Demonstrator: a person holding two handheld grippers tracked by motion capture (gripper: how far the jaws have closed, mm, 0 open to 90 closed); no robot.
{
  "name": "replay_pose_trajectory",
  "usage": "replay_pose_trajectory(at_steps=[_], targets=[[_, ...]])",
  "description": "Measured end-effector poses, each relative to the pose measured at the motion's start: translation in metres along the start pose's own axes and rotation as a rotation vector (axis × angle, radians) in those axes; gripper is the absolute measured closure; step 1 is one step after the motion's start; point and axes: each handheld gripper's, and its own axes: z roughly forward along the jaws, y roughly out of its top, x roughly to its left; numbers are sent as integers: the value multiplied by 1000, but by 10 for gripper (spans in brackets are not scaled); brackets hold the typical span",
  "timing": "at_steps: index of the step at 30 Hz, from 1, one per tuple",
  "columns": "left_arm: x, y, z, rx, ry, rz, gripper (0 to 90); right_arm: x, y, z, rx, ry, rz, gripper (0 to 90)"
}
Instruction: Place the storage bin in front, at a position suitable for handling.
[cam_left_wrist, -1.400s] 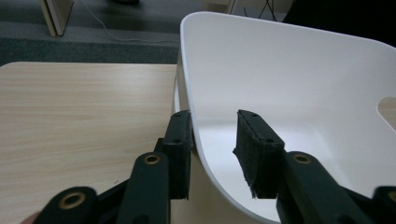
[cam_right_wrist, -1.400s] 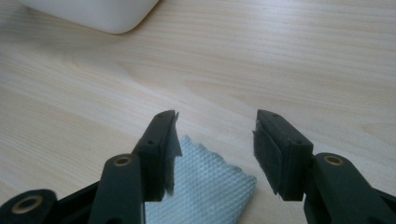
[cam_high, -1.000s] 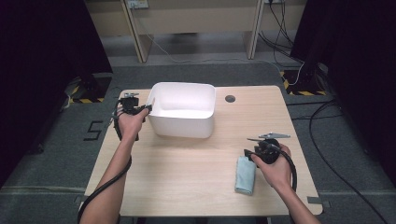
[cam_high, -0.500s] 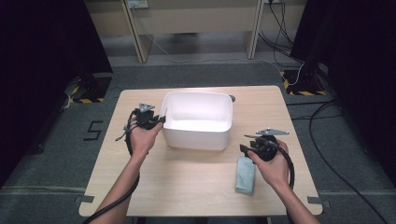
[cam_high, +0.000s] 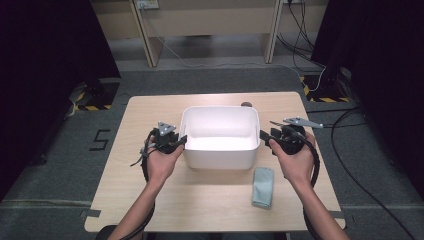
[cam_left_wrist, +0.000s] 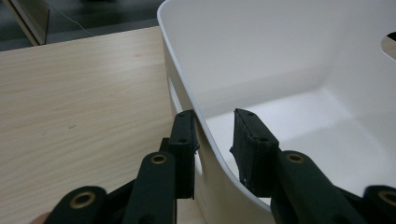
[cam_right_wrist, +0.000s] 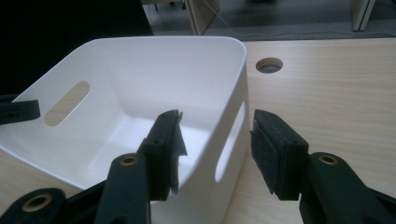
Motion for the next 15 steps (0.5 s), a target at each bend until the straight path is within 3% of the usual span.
replay_pose_trajectory(at_steps=[8, 13, 15], targets=[[-5, -7, -8, -22, -23, 14, 643, 2, -3, 18, 69, -13, 1, 525], [-1, -10, -15, -69, -98, 24, 528, 1, -5, 25, 94, -28, -8, 546], [5, -14, -21, -84, -133, 29, 440, 0, -5, 28, 102, -30, -5, 556]])
